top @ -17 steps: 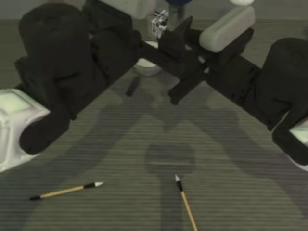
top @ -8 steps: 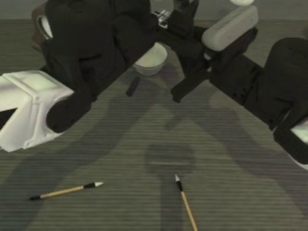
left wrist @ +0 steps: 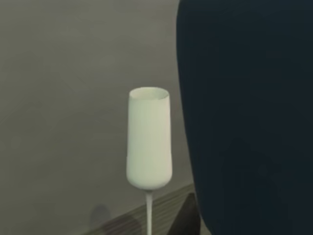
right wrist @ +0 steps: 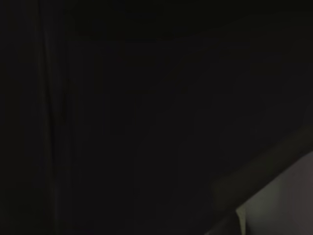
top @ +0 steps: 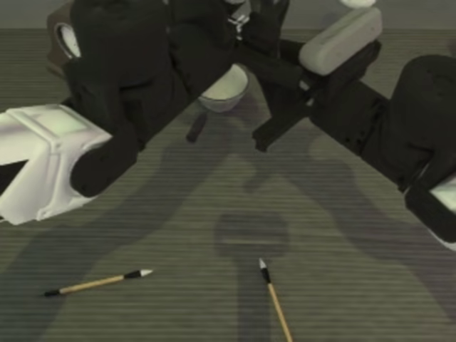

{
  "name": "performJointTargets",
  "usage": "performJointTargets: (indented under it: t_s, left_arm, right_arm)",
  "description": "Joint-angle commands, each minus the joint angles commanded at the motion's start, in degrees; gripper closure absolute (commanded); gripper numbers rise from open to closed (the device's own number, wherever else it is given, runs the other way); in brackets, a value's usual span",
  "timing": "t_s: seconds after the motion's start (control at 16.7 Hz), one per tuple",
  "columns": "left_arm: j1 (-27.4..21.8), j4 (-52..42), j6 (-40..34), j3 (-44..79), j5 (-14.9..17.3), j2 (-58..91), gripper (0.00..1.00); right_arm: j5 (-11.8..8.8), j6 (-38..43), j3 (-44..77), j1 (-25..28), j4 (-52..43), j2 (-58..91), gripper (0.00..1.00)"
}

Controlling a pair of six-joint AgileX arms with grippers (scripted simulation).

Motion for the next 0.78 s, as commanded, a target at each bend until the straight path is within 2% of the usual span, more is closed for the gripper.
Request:
performJointTargets:
  t_s: [0.24, 0.78]
  left_arm:
    - [0.0, 0.0, 0.0, 0.0, 0.0, 0.0, 0.98]
    - [0.0, 0.0, 0.0, 0.0, 0.0, 0.0, 1.0]
  right_arm:
    - [0.0, 0.0, 0.0, 0.0, 0.0, 0.0, 1.0]
    - [0.0, 0.0, 0.0, 0.0, 0.0, 0.0, 1.0]
